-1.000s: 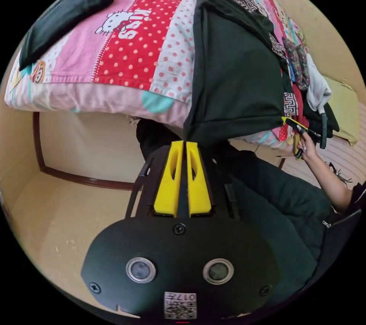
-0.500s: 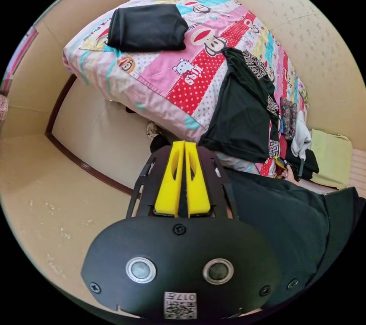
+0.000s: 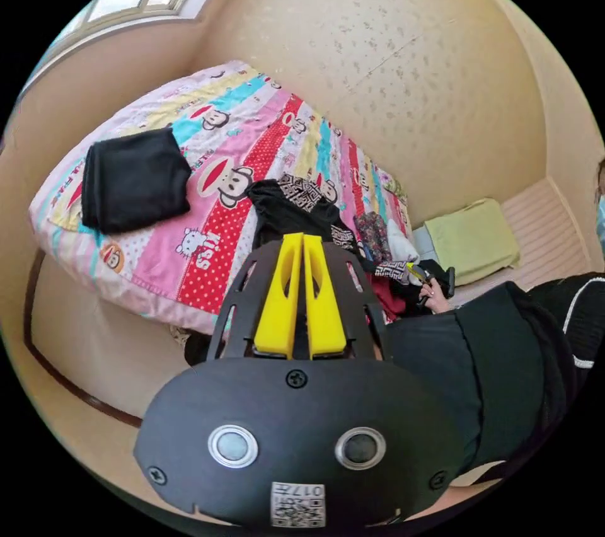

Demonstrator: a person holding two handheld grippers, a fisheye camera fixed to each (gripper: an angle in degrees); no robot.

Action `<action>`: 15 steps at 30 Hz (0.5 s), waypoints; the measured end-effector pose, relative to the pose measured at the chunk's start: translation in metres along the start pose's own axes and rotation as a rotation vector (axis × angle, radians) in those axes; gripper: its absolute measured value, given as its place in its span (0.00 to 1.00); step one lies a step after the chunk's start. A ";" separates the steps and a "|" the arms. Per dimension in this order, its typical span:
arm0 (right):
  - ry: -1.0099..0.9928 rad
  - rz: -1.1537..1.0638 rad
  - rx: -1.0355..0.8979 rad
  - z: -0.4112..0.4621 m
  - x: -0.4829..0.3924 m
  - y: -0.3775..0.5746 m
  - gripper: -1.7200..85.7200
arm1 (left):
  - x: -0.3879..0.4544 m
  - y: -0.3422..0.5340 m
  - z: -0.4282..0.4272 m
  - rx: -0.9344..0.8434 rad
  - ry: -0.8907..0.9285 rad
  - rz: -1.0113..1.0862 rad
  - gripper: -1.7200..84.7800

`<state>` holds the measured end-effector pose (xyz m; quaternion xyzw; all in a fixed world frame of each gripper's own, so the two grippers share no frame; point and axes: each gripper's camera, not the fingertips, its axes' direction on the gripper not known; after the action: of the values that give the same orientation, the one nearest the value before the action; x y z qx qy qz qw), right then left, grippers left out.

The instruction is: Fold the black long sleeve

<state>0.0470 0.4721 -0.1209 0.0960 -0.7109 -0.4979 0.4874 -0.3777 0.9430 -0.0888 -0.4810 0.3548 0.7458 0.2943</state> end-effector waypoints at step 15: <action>0.034 -0.426 -0.277 -0.003 -0.153 -0.046 0.03 | 0.210 -0.150 0.329 -0.568 0.421 0.021 0.15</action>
<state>0.1109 0.5437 -0.2489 0.1841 -0.5914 -0.6803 0.3919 -0.5047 1.3172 -0.2261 -0.6831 0.1912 0.7022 0.0616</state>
